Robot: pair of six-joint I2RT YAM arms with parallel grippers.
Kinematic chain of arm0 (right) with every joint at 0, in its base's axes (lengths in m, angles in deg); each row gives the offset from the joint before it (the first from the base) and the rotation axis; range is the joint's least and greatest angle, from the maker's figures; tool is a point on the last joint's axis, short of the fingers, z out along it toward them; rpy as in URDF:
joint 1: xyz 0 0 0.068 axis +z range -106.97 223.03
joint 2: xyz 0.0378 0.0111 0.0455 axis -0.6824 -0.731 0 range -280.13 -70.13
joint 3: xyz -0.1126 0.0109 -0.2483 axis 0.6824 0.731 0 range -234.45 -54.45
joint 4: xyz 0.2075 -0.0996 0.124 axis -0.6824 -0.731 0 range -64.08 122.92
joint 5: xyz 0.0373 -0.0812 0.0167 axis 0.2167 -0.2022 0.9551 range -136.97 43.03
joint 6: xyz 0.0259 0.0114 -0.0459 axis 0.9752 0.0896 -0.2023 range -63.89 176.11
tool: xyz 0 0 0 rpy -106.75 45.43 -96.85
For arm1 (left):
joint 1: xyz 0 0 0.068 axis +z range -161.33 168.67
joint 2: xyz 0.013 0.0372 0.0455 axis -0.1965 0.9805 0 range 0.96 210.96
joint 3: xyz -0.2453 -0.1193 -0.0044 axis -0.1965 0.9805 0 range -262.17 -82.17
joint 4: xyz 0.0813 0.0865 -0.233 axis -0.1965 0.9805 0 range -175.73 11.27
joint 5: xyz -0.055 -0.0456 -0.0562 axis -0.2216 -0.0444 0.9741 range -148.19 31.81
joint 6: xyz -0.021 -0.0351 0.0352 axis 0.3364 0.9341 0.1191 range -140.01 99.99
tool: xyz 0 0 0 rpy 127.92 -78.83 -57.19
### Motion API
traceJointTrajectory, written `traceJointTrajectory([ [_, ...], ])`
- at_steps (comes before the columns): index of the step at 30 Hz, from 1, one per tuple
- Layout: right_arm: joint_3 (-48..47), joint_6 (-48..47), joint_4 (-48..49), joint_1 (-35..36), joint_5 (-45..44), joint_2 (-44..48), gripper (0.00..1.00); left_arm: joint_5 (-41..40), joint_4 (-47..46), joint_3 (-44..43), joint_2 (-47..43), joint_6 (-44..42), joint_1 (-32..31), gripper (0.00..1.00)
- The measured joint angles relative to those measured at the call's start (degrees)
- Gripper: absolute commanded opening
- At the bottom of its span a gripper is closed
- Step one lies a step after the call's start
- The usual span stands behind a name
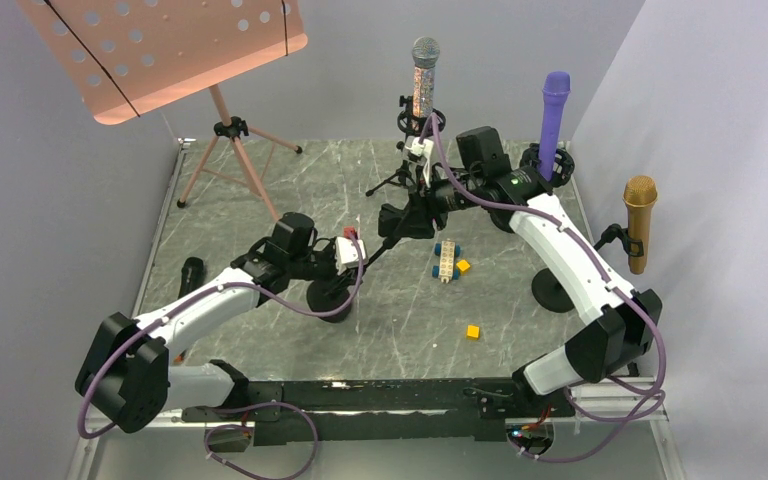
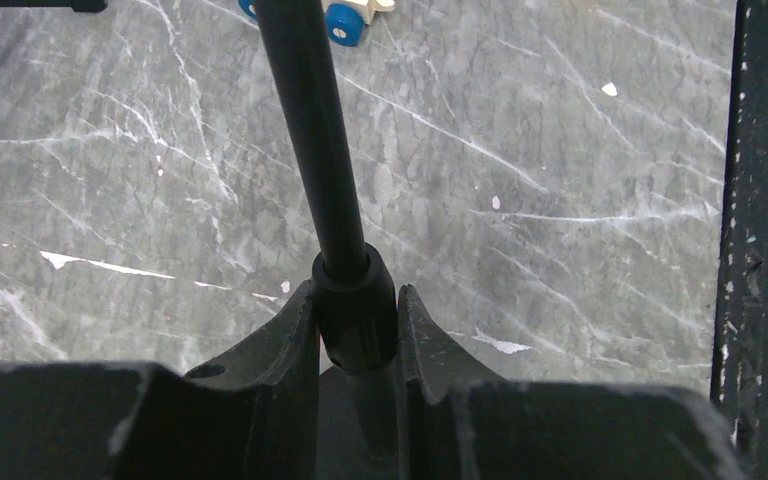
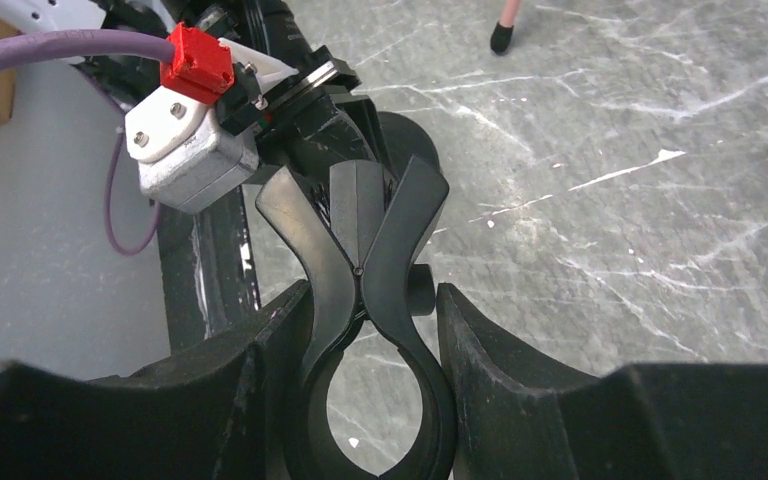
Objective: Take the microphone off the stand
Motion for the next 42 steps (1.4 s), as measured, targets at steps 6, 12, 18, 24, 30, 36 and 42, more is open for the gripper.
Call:
traceJointTrajectory([
  [6,-1.27,-5.88,-5.20,0.13,0.50,-1.77,0.00,-2.14,2.29,0.00,-1.01,-3.69,0.26,0.28],
  [12,-1.18,-8.00,-5.73,0.35,-0.31,-1.92,0.00,-2.95,2.03,-0.15,-1.29,-1.99,0.15,0.71],
  [18,-1.20,-10.36,-5.99,0.35,-0.15,-1.92,0.00,2.16,2.36,-2.69,0.59,0.50,0.59,0.57],
  [24,-1.33,-12.55,-6.80,0.46,-0.22,-1.92,0.00,7.78,3.85,-5.97,6.14,-1.70,1.84,0.26],
  [30,-1.46,-8.79,-6.05,0.96,-2.21,-1.64,0.00,5.57,3.96,-4.96,4.37,-3.96,1.88,0.00],
  [36,-10.58,5.14,-9.60,1.03,-5.86,-7.34,0.00,-15.69,-9.14,4.85,-6.62,0.07,-4.17,0.00],
  [42,-4.79,22.75,-6.88,-5.25,-1.29,-8.20,0.00,-39.15,-17.16,8.17,-5.49,8.39,-15.85,0.16],
])
